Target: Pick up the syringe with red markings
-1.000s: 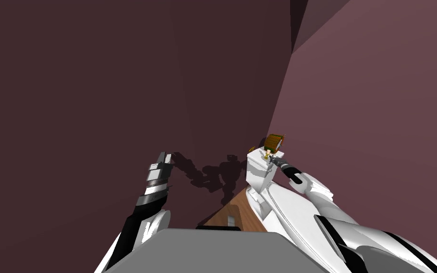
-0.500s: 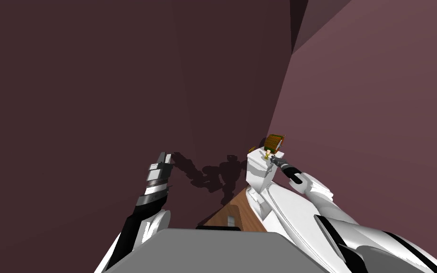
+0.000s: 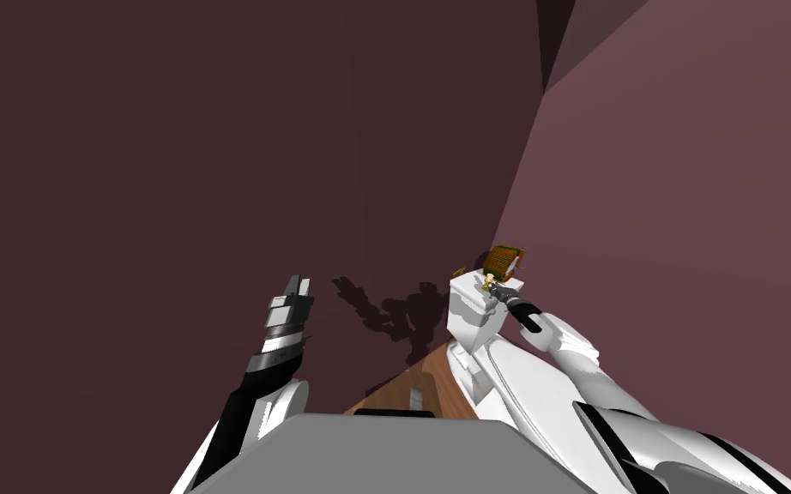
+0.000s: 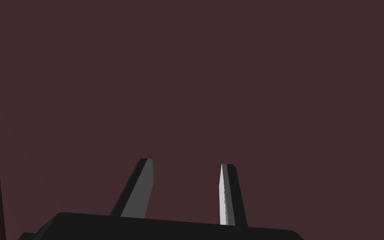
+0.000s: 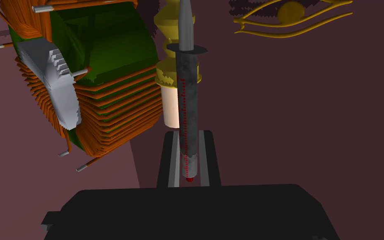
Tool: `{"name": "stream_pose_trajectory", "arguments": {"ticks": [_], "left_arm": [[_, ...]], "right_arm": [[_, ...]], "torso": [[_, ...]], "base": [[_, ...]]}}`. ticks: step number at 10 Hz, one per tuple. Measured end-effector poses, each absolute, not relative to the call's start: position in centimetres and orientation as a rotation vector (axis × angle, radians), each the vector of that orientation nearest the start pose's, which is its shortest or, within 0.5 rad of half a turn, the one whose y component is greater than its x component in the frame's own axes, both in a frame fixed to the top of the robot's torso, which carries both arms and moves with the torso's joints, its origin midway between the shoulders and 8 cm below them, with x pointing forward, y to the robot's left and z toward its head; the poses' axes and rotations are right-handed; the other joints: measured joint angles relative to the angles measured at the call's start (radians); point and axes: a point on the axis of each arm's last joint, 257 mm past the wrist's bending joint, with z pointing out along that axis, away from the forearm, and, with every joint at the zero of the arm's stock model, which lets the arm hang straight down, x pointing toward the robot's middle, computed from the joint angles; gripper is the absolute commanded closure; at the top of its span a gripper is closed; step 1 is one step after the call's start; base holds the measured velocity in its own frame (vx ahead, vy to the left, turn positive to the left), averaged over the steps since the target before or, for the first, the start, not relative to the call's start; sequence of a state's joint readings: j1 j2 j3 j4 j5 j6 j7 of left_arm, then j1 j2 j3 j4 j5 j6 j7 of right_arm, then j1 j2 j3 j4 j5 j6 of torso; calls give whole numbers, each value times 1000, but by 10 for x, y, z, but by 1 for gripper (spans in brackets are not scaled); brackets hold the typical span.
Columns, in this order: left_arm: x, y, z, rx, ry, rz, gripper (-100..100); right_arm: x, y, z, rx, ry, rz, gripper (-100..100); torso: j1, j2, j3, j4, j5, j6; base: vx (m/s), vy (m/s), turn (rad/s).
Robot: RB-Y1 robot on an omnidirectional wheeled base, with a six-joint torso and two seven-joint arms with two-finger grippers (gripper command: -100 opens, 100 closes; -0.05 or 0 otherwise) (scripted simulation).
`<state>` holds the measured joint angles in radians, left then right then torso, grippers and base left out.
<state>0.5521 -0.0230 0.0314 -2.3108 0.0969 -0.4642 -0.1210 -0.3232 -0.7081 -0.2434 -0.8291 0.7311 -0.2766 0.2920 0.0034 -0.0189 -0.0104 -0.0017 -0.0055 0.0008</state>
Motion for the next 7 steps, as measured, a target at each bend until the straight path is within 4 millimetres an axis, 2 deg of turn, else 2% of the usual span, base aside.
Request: {"name": "stream_pose_trajectory", "arguments": {"ticks": [2,5,7], "left_arm": [[335,309,15,-724,601,-1188,0],[335,309,15,-724,601,-1188,0],[335,309,15,-724,601,-1188,0]], "right_arm": [[562,-598,-192,221,1648,-214,100],[559,-599,-194,253,1650,-248,100],[554,-599,-194,277,1648,-272,100]], "torso": [[0,0,-1,-1,-1,-3],[-1,-2,-2,-2,-1,-2],[-2,0,-1,-2,-3,-2]], "base": [[-64,-62,134],[-83,-93,229],[-77,-68,52]]}}
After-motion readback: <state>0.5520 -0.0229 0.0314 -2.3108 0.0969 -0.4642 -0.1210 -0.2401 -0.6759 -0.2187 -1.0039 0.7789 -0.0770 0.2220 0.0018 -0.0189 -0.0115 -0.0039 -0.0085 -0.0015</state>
